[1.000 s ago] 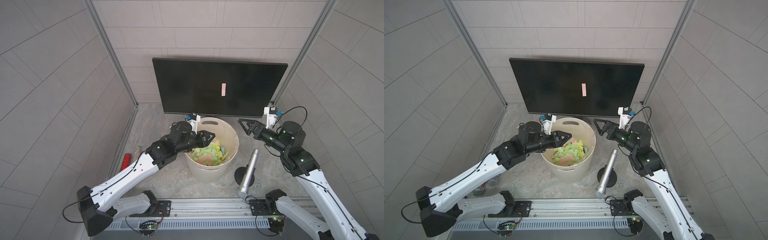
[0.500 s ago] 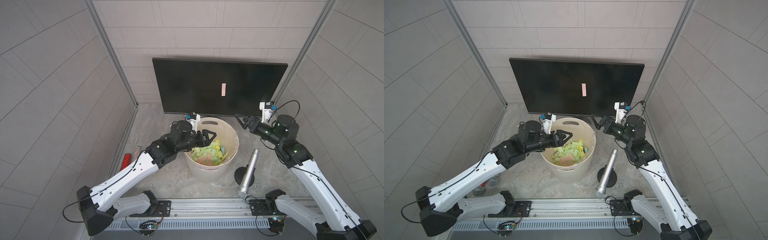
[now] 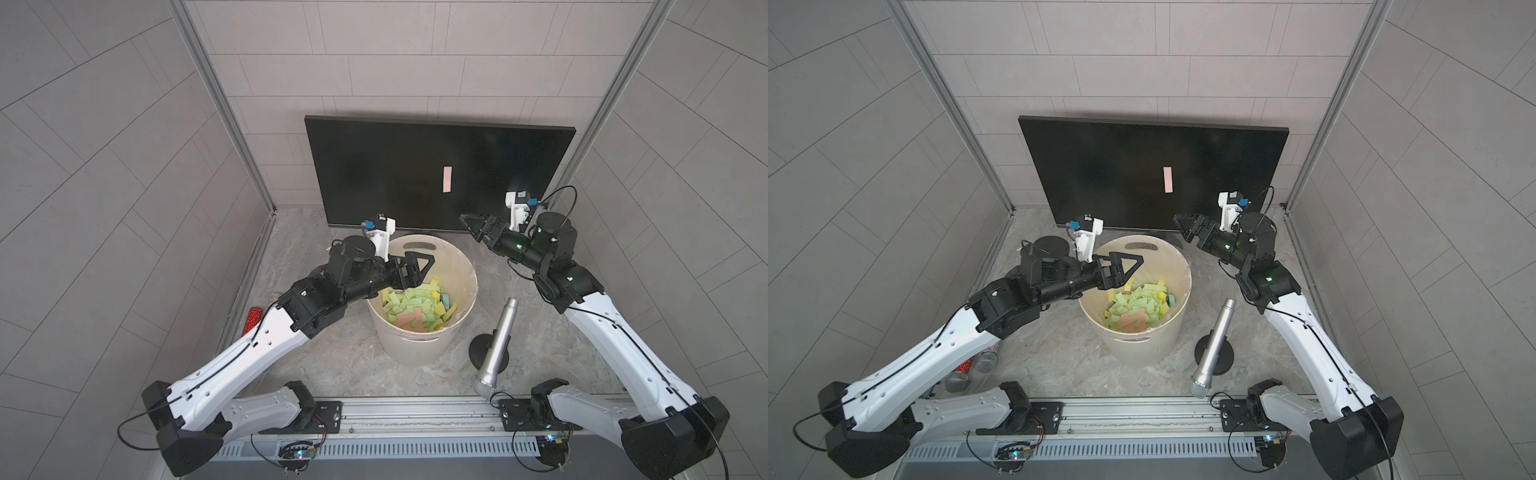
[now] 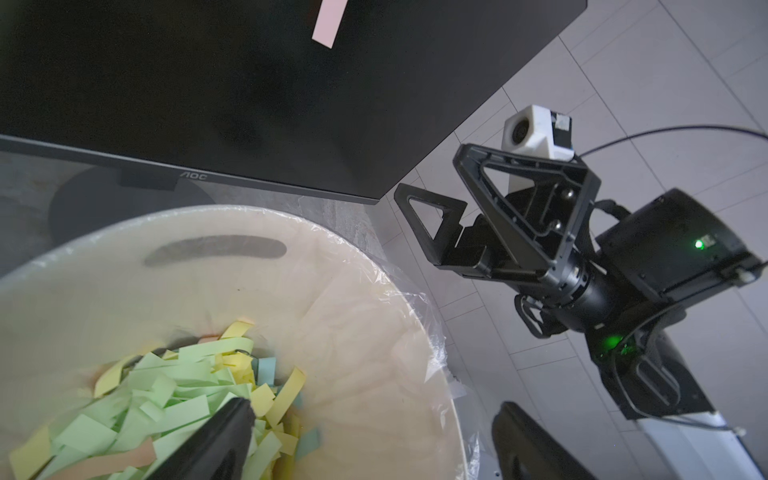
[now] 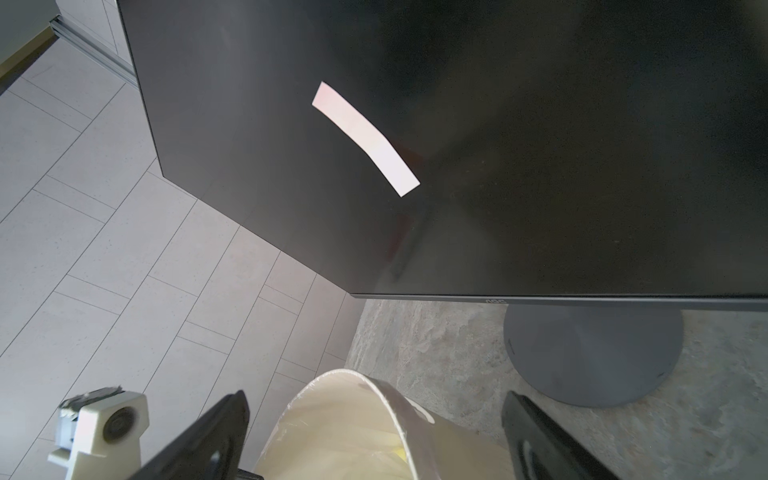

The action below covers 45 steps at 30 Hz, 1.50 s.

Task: Remove the sticky note from the monitor
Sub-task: Place the sticky note in the trash bin, then tear off the sticky note from the monitor.

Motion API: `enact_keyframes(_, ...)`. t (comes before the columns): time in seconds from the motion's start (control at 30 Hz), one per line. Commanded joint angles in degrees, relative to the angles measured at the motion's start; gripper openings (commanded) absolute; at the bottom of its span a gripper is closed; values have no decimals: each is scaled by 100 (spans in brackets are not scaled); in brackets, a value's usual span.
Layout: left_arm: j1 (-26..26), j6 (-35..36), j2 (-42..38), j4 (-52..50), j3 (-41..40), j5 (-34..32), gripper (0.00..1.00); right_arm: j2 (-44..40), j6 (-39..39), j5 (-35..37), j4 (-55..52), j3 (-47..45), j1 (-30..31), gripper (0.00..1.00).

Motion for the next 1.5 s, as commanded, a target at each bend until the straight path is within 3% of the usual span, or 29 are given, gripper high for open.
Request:
enact_keyframes(0.0,75,272,-152,-154,180,-127,100,137,70,22,271,208,27,97)
enact_keyframes(0.37,502,428,-536,-282,158,-174,100,899,184,235,534,676,248,94)
enact_keyframes(0.87,1357,417,-1093,-388,-49,276,100,1860,287,751,843,1392,530,91)
enact_keyframes(1.47,1800,405,-1430,-293,-305,479,100,2461,364,1188,1020,1837,597,88)
